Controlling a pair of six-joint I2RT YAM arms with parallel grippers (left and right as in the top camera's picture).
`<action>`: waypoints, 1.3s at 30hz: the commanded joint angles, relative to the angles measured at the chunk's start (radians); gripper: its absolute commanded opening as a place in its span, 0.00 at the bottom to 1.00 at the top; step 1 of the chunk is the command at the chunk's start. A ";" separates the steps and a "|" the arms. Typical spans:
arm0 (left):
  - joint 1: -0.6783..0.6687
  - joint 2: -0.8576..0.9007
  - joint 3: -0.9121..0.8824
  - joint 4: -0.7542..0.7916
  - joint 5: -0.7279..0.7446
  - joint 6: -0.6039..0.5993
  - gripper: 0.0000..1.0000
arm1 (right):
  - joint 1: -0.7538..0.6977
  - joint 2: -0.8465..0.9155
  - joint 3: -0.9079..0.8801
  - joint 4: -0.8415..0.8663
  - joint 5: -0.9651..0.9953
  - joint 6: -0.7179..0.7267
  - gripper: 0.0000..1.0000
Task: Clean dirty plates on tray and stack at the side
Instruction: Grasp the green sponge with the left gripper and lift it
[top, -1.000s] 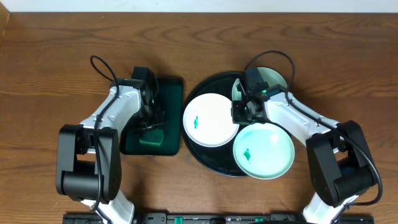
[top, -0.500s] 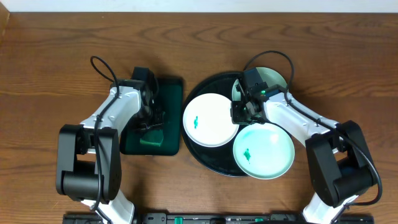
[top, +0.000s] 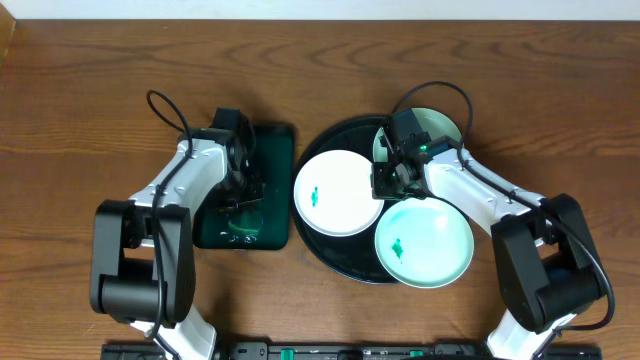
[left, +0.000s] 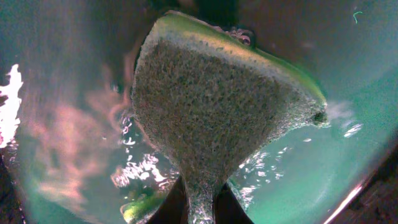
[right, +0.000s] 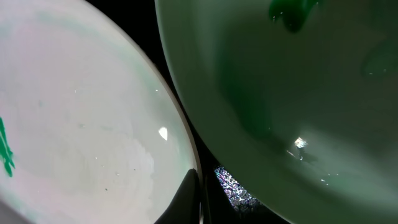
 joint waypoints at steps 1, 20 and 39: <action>0.000 -0.089 0.009 -0.011 -0.010 -0.001 0.07 | 0.011 0.000 -0.004 -0.001 -0.001 0.004 0.01; 0.000 -0.527 0.009 0.005 -0.055 0.002 0.07 | 0.011 0.000 -0.004 -0.006 -0.001 0.003 0.26; 0.000 -0.466 0.009 -0.007 -0.055 0.002 0.07 | 0.011 0.000 -0.004 -0.008 -0.001 -0.034 0.19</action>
